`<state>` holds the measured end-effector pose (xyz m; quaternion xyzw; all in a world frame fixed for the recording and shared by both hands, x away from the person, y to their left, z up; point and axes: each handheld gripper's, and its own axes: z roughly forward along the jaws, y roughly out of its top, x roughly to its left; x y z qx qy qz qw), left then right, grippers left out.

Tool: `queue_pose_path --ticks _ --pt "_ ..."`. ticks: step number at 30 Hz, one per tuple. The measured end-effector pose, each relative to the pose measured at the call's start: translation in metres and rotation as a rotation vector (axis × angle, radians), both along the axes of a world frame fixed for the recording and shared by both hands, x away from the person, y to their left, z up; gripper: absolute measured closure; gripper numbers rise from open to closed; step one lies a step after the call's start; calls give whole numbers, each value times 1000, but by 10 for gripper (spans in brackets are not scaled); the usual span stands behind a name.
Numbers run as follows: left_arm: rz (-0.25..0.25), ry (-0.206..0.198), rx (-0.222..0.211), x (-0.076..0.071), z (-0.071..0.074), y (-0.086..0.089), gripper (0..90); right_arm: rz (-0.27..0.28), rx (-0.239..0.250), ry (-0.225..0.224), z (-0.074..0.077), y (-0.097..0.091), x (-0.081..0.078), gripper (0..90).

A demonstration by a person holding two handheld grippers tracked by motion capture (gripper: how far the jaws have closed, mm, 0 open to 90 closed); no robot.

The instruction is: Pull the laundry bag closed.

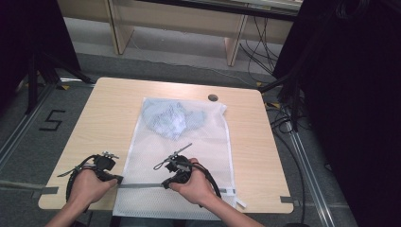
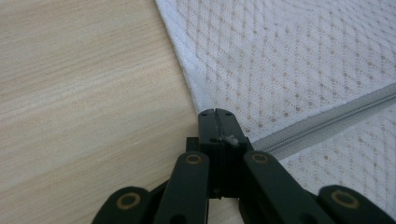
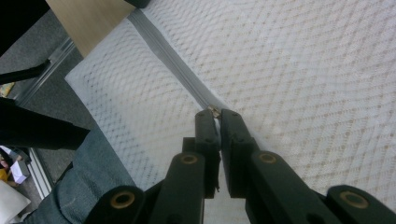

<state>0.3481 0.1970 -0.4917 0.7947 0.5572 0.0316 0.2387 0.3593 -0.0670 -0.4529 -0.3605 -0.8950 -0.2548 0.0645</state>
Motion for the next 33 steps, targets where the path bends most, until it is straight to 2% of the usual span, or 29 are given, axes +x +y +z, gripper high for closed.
queue_pose_path --ticks 1,4,7,10,11,14,16,17,19,25,27,28,30,33 --pt "2 -3 0 0 0 0 899 17 9 0 0 -1 1 871" --pt "2 -2 0 0 0 0 899 14 1 -11 -1 -2 1 871" --pt "19 -7 -5 0 -1 -1 899 -10 14 9 0 -3 -1 871" --pt "1 1 -3 0 0 1 899 -5 1 2 0 -7 -1 871" --pt "3 0 -1 0 0 0 899 -6 19 10 0 -7 -2 871" --pt "5 -2 2 0 0 0 899 -10 22 13 0 -9 -2 871" --pt "4 -1 2 0 0 0 899 -15 4 5 0 -11 -2 871" --pt "18 -8 -3 0 -1 -1 899 -3 19 3 0 -12 -1 871" --pt "5 -2 0 0 0 0 899 -26 20 11 -1 -14 -1 871" --pt "5 -2 1 0 0 0 899 -4 15 -3 -2 -16 0 871" --pt "7 -3 -1 0 0 -1 899 -30 4 18 0 -16 -1 871" --pt "5 -3 1 0 0 0 899 -30 1 9 -1 -17 -1 871" --pt "4 -2 2 0 0 -1 899 -21 22 7 -1 -19 0 871" --pt "5 -2 3 0 0 -1 899 -24 21 8 -2 -21 0 871"
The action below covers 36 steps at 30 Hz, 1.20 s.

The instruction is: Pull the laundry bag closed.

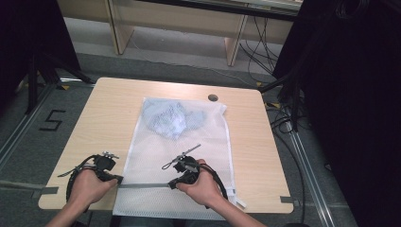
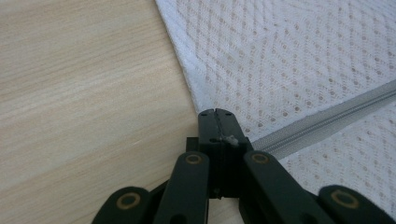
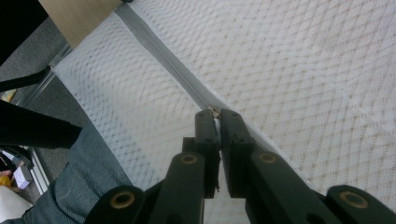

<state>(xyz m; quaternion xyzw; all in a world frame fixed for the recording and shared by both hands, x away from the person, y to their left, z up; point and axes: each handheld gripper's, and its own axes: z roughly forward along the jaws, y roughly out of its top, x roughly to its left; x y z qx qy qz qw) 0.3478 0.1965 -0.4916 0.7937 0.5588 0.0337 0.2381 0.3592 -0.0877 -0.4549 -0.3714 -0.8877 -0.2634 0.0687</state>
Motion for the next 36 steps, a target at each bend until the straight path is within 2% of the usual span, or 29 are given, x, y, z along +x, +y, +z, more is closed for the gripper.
queue_pose_path --ticks 6,7,9,10,11,13,15,17,36 --pt "-1 -2 1 0 0 0 899 -6 1 -1 0 -3 0 871" --pt "-1 -1 2 0 0 0 899 -24 -5 22 2 -4 -2 871" --pt "-2 1 5 0 0 0 899 -19 0 14 2 -5 -1 871" --pt "-1 -1 0 0 0 0 899 -34 -18 25 2 -6 -2 871" --pt "0 1 -1 0 0 0 899 -20 -12 5 0 -7 -1 871" --pt "-2 -1 1 0 0 0 899 -29 2 20 1 -8 -2 871" --pt "-1 0 0 0 0 0 899 -15 10 11 1 -9 0 871" --pt "0 -1 0 0 0 0 899 -30 3 15 1 -10 0 871" --pt "-1 3 1 0 0 0 899 -40 3 20 2 -19 0 871"
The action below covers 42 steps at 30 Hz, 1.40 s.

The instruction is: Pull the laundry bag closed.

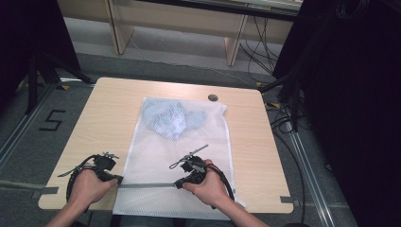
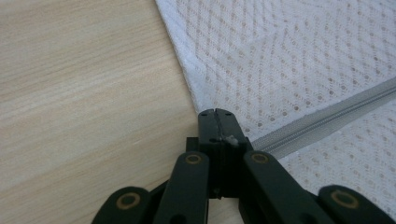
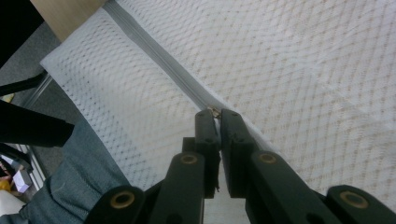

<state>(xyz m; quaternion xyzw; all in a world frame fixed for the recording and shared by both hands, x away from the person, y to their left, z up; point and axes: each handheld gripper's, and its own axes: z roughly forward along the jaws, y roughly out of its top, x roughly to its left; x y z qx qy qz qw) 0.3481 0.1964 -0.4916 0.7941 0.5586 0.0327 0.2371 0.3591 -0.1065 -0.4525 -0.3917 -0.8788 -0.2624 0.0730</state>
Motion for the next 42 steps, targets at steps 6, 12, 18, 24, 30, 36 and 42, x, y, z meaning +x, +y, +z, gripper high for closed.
queue_pose_path --ticks 6,12,18,24,30,36,42 --pt "0 0 1 0 0 0 899 -1 -5 -6 0 -3 1 871" --pt "0 0 2 0 0 0 899 -7 -21 -15 1 -7 1 871" --pt "-1 -1 6 0 0 0 899 -32 -13 16 2 -9 0 871" --pt "1 -4 3 0 0 0 900 -30 -5 6 2 -14 1 871" --pt "1 0 4 0 0 0 899 -36 -8 -1 3 -16 2 871" --pt "2 -2 1 0 0 0 899 -35 1 8 2 -19 2 871" --pt "1 -3 1 0 0 0 899 -39 -5 6 3 -23 3 871"
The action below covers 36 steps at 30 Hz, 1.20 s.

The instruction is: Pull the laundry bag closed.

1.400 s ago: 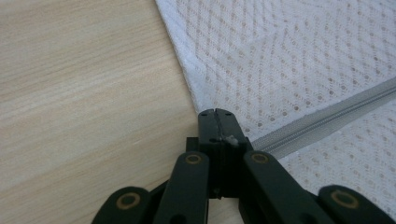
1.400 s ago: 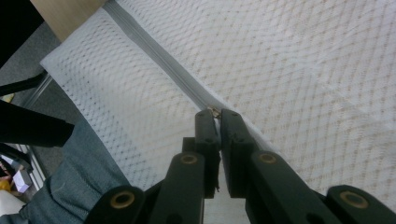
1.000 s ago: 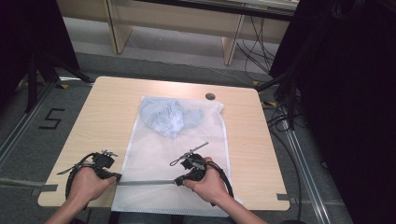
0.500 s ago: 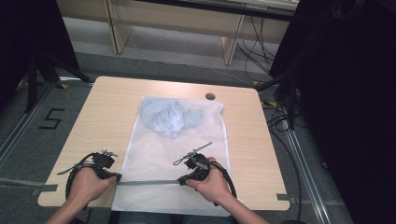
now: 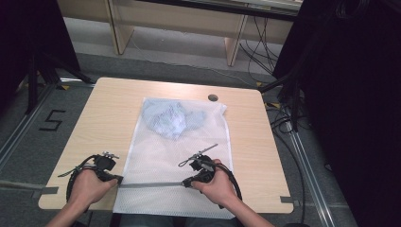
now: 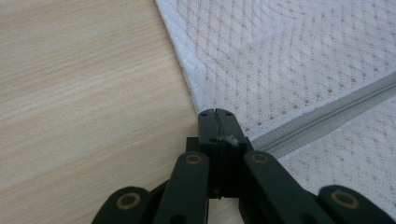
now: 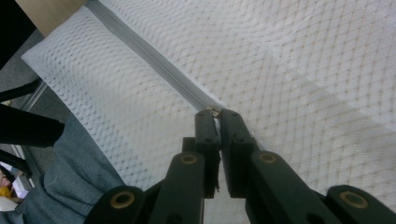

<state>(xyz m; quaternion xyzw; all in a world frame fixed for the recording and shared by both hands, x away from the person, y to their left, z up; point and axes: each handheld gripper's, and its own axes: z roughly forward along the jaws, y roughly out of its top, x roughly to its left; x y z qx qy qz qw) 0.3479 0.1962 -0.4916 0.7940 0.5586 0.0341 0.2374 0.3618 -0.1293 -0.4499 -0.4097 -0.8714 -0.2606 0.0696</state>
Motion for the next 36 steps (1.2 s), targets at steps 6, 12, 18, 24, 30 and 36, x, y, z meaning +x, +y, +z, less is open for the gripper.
queue_pose_path --ticks 6,12,18,24,30,36 --pt "-1 3 -1 0 0 0 899 -12 -1 6 0 -1 0 871" --pt "0 2 -1 0 0 0 899 -6 -4 -4 -1 -4 1 870" --pt "0 2 1 0 0 0 899 -11 -7 7 0 -8 0 870" --pt "-1 3 0 0 0 0 899 -32 -9 12 0 -12 -2 871" --pt "-1 1 0 0 0 0 899 -35 -8 3 -1 -14 -1 871" --pt "0 1 0 0 0 0 899 -34 -5 8 -1 -17 0 870"
